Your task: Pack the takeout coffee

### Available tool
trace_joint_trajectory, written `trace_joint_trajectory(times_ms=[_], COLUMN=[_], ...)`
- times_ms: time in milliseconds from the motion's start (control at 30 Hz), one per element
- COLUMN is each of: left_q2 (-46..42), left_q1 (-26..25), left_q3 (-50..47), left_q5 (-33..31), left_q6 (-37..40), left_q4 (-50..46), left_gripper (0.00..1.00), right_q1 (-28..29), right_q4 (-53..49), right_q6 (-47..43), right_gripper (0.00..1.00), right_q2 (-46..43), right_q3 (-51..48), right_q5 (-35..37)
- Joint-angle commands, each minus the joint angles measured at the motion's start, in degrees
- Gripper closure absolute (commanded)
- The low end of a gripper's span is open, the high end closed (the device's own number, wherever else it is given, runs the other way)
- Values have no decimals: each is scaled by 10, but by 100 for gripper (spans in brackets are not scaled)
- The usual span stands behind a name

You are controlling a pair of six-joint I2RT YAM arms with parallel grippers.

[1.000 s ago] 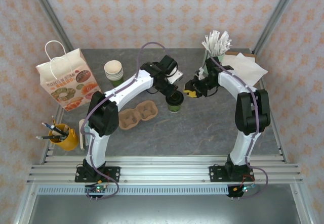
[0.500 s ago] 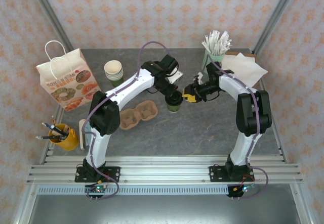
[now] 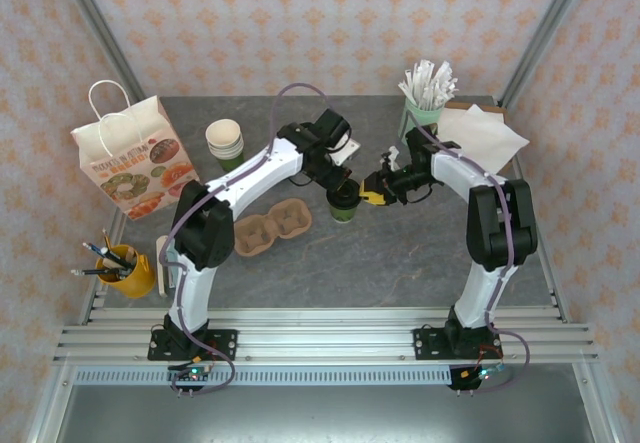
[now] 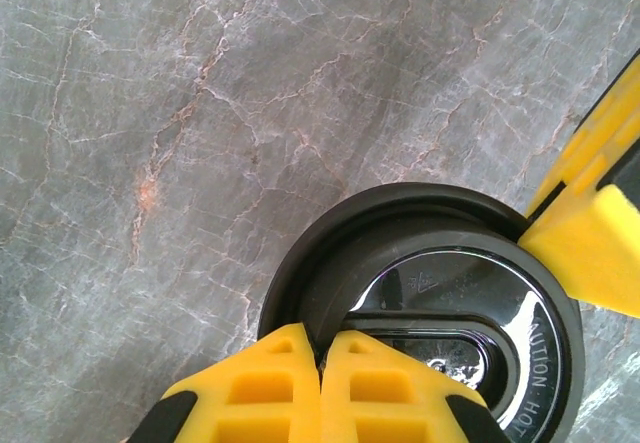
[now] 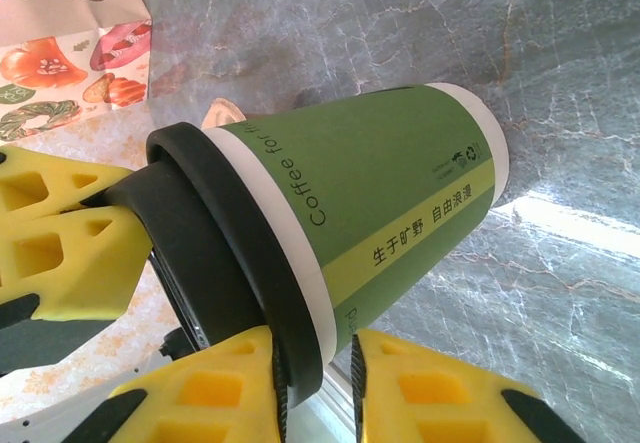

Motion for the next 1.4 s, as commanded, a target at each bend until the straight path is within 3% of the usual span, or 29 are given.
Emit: trace_joint_trajectory(times_ms=[0,167,367,667,767,1367], left_q2=[28,23,26,20,21,30], left_q1=[-4,-3,18,2,-9,-14], left_q3=[-93,-136,-49,16,37,45], left_q5=[17,7,-69,-121,-153,-139], left_q6=[-37,-41,-111,-305,-309,-310], left_q4=[4,8,-41,-98,-118,-113], left_gripper=[100,100,100,100,100,100], right_q1=[22,21,21,21,21,28], right_q4=[-81,-97,-48,93,97,36], right_q6=[-9,-17,4,85,87,24], right_gripper=[79,78,69,65,64,65], right_q2=[40,38,-13,-42,-32,8], right_q3=[-65,-73,23,16,22,-11], right_q5=[173,221,79,10,9,-11])
